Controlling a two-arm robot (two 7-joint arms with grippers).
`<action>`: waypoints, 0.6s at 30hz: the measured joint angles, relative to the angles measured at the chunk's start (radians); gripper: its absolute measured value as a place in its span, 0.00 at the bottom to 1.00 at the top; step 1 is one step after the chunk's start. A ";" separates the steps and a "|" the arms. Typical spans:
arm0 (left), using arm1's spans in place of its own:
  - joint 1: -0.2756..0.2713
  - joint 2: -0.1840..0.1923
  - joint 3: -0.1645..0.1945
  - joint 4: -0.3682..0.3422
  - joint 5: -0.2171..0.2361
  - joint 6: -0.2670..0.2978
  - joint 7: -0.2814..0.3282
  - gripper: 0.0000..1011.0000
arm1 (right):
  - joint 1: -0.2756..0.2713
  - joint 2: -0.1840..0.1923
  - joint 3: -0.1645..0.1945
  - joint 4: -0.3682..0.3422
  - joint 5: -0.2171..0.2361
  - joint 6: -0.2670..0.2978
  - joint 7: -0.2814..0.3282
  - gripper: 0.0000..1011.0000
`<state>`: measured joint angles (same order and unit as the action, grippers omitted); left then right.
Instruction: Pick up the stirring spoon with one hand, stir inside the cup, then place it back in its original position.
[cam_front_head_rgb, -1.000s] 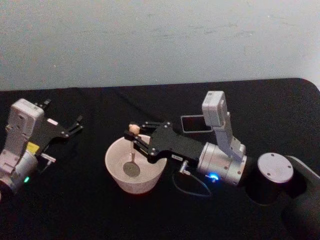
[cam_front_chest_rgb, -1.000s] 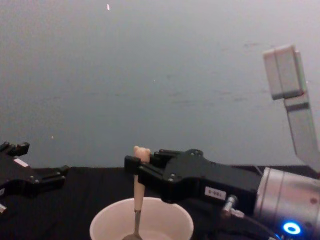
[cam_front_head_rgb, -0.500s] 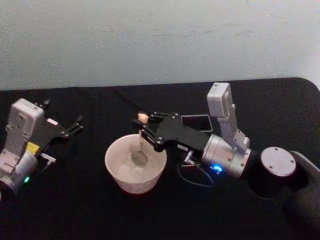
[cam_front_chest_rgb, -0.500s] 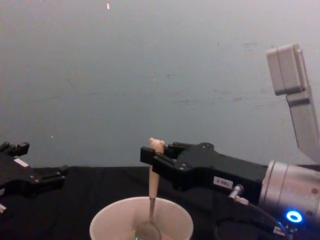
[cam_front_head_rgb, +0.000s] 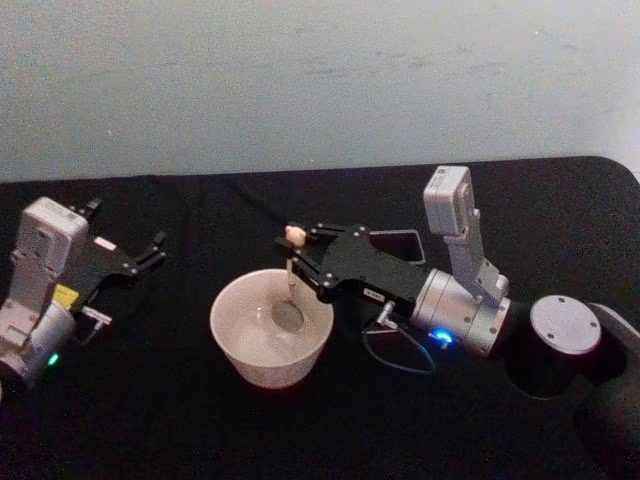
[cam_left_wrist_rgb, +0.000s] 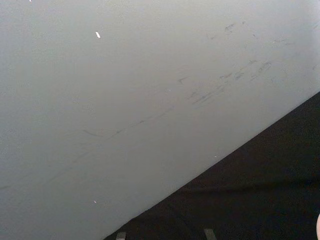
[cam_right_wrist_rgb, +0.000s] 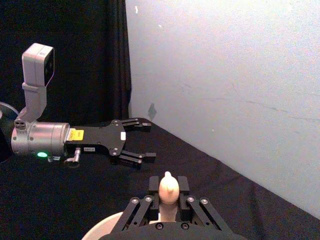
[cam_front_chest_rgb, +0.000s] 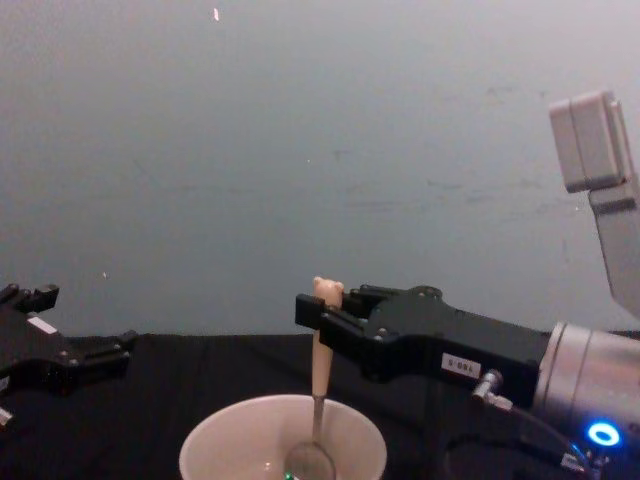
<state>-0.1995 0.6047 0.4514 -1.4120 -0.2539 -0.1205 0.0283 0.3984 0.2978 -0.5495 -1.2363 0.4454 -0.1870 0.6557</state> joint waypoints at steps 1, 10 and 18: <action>0.000 0.000 0.000 0.000 0.000 0.000 0.000 0.99 | -0.001 0.001 0.001 -0.002 0.000 0.000 0.000 0.21; 0.000 0.000 0.000 0.000 0.000 0.000 0.000 0.99 | -0.012 0.013 0.008 -0.016 0.002 0.003 0.000 0.21; 0.000 0.000 0.000 0.000 0.000 0.000 0.000 0.99 | -0.034 0.036 0.015 -0.048 0.010 0.013 0.006 0.21</action>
<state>-0.1995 0.6046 0.4514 -1.4120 -0.2539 -0.1205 0.0283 0.3647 0.3335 -0.5349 -1.2841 0.4558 -0.1744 0.6614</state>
